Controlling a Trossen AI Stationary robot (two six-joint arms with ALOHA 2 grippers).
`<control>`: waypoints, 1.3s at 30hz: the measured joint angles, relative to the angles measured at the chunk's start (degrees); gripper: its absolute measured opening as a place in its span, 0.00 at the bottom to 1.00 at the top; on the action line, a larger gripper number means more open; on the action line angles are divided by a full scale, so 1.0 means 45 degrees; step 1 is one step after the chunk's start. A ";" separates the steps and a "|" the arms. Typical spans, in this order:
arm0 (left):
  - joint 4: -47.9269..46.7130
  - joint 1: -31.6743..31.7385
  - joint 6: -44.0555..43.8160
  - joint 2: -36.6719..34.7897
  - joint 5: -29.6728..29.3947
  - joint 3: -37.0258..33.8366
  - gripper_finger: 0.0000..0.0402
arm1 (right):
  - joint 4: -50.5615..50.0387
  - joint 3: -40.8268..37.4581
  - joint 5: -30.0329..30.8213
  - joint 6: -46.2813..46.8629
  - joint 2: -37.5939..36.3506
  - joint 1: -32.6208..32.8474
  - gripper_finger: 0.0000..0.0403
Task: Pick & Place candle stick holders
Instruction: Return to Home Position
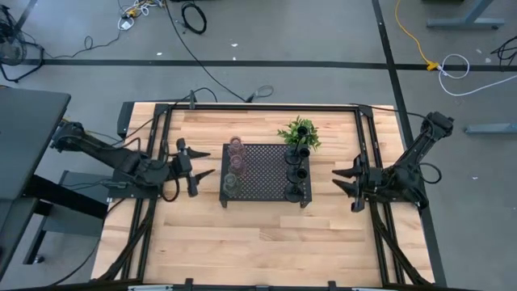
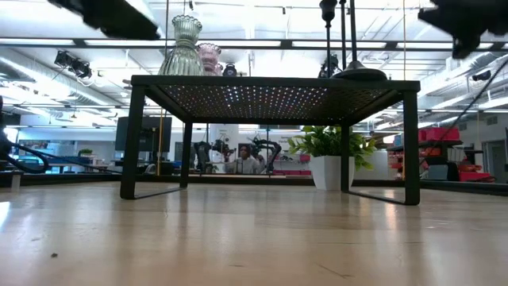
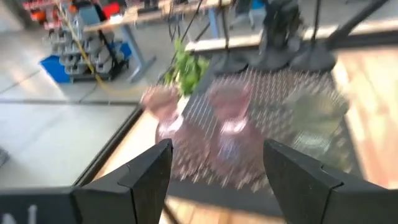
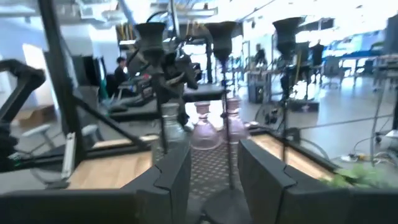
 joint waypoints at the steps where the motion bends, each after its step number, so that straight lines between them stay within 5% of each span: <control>1: -0.0532 0.0105 -0.0197 -0.0133 0.0096 0.0000 0.63 | 0.0367 -0.0366 -0.0004 -0.0270 -0.0305 -0.0095 0.32; 6: -0.2677 0.0307 -0.1220 -0.0779 0.0148 -0.0010 0.63 | 0.2270 -0.1710 0.0303 -0.1672 -0.1531 -0.0455 0.32; 12: -0.2353 0.0639 -0.0692 -0.2194 0.0337 -0.0910 0.63 | 0.2081 -0.1654 0.1195 -0.2799 -0.2344 -0.0544 0.32; 18: 0.1980 0.1032 -0.0309 -0.4114 0.0321 -0.3361 0.63 | 0.1484 -0.1654 0.1448 -0.2558 -0.2610 -0.0544 0.32; 24: 0.6459 0.1089 0.1107 -0.4400 0.1200 -0.5571 0.63 | -0.0217 -0.1654 0.1607 -0.0653 -0.2605 -0.0544 0.32; 39: 0.6739 0.1089 0.0441 -0.4389 0.0635 -0.6630 0.63 | -0.0814 -0.1654 0.4003 0.0083 -0.2600 -0.0544 0.32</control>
